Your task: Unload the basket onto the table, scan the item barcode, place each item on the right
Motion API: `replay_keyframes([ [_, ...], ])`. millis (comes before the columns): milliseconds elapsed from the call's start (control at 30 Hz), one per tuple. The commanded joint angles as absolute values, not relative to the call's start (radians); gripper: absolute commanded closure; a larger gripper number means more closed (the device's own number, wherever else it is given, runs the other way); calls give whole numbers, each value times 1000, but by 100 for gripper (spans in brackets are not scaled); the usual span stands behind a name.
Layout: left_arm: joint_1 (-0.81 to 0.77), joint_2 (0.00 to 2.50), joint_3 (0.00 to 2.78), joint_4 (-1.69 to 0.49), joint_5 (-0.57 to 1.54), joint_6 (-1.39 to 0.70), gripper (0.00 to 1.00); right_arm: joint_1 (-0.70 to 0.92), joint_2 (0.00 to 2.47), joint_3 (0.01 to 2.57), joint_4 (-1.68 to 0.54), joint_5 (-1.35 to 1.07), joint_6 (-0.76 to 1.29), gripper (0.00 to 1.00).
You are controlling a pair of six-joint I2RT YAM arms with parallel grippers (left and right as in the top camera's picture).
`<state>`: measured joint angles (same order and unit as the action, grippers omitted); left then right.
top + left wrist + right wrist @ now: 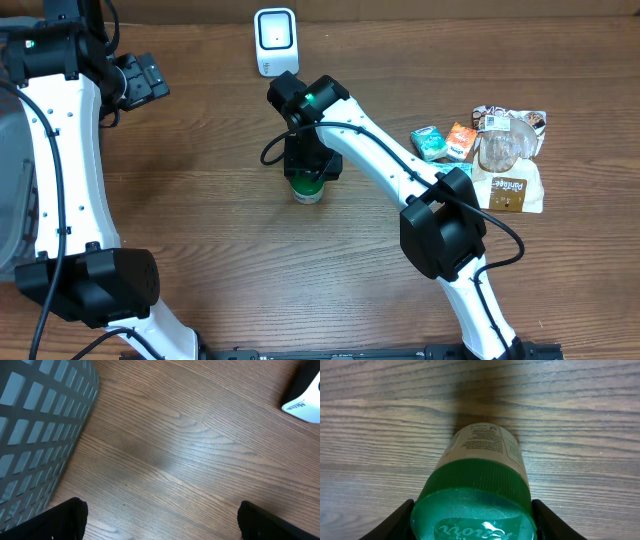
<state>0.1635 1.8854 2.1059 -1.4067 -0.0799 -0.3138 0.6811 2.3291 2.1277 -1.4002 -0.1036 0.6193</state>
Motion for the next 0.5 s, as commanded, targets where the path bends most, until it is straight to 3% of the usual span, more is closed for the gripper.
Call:
replay_keyframes([
  [0, 157, 1893, 2110, -1406, -85, -310, 1, 670, 2320, 2126, -1392, -86, 516, 61],
  [167, 157, 1893, 2110, -1406, -85, -311, 0, 655, 2319, 2187, -1389, -86, 258, 69],
  [467, 157, 1893, 2110, -1406, -85, -311, 0, 664, 2320, 2220, -1389, -91, -522, 64],
])
